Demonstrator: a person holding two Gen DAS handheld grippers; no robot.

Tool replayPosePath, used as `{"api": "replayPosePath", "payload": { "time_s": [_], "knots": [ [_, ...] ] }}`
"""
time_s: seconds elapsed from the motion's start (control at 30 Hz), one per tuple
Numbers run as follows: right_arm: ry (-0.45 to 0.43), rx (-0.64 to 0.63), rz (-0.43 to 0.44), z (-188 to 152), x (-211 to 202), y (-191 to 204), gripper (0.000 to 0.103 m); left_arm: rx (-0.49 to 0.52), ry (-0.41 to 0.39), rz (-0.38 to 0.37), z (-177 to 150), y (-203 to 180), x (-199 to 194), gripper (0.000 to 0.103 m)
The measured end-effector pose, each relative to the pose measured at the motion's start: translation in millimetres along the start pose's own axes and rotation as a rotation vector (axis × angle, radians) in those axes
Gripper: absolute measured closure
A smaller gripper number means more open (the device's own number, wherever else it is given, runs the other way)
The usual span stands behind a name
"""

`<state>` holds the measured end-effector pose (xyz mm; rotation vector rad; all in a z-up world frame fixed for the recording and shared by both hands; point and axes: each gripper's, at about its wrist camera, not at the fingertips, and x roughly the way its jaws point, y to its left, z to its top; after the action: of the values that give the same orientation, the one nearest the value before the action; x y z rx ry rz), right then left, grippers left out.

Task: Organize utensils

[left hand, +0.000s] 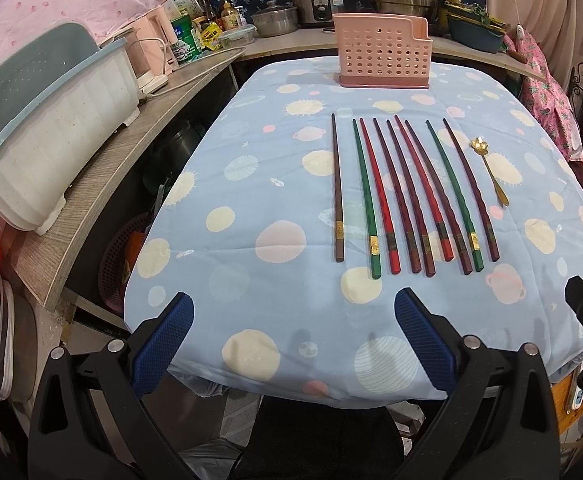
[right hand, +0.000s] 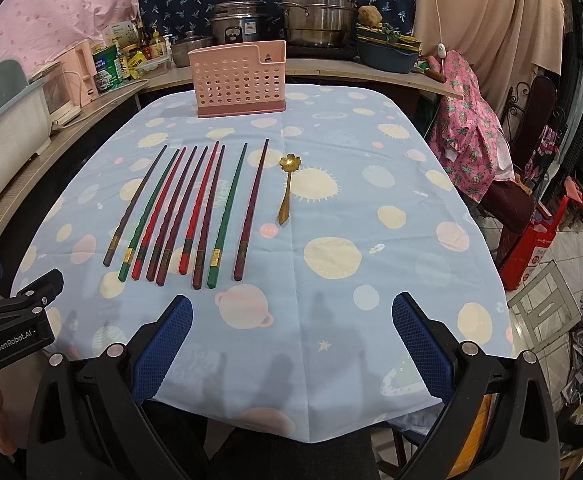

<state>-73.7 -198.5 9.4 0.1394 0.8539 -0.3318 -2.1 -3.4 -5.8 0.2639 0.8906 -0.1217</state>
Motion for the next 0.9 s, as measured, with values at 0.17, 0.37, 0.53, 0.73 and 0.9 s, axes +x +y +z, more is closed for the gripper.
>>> {"api": "replayPosePath", "payload": {
  "time_s": [0.17, 0.37, 0.53, 0.73, 0.9],
  "knots": [
    [0.000, 0.001, 0.000, -0.3, 0.6, -0.3, 0.007, -0.003, 0.003, -0.002, 0.1, 0.6, 0.0, 0.007],
    [0.001, 0.018, 0.012, -1.5, 4.1, -3.9, 0.007, -0.027, 0.025, -0.026, 0.8, 5.9, 6.9, 0.007],
    [0.008, 0.034, 0.010, 1.4, 10.1, -6.6, 0.007, -0.046, 0.040, -0.041, 5.7, 10.2, 20.3, 0.008],
    [0.032, 0.048, 0.009, 5.5, 22.0, -10.5, 0.007, -0.069, 0.085, -0.066, 14.0, 13.0, 47.1, 0.015],
    [0.038, 0.048, 0.014, 12.3, 31.6, -12.0, 0.007, -0.068, 0.107, -0.082, 23.2, 9.5, 68.2, 0.022]
  ]
}}
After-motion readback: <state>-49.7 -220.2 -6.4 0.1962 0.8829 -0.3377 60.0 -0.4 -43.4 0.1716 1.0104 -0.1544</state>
